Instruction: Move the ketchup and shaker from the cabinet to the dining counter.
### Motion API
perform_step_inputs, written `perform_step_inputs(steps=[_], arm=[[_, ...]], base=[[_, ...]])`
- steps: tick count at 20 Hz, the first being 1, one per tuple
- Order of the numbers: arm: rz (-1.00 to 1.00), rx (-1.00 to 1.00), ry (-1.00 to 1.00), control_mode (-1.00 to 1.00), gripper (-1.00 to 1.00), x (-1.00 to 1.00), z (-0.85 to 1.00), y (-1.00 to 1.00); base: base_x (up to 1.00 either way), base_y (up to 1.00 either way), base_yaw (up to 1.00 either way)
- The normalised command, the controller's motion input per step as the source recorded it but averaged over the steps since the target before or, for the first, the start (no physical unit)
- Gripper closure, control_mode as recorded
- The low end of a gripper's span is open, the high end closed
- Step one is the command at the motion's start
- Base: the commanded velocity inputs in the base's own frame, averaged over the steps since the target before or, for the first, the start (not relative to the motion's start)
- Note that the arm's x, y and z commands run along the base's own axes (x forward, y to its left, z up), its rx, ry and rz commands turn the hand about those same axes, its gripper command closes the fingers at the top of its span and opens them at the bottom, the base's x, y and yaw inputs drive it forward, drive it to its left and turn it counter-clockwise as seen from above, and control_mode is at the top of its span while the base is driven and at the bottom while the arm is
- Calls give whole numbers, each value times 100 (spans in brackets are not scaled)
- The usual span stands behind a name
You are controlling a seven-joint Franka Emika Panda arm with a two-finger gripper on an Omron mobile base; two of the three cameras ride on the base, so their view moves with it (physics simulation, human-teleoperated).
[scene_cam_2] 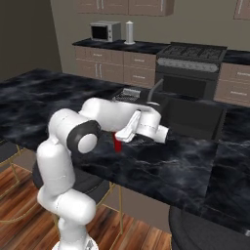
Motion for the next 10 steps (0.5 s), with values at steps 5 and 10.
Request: perform_step_inputs(steps=[5,10], arm=[[-9,0,5,-100,-100,-56,100,8],[-8,-14,15,-100,-100,-70,99,49]], base=[[0,0,0],[0,0,0]])
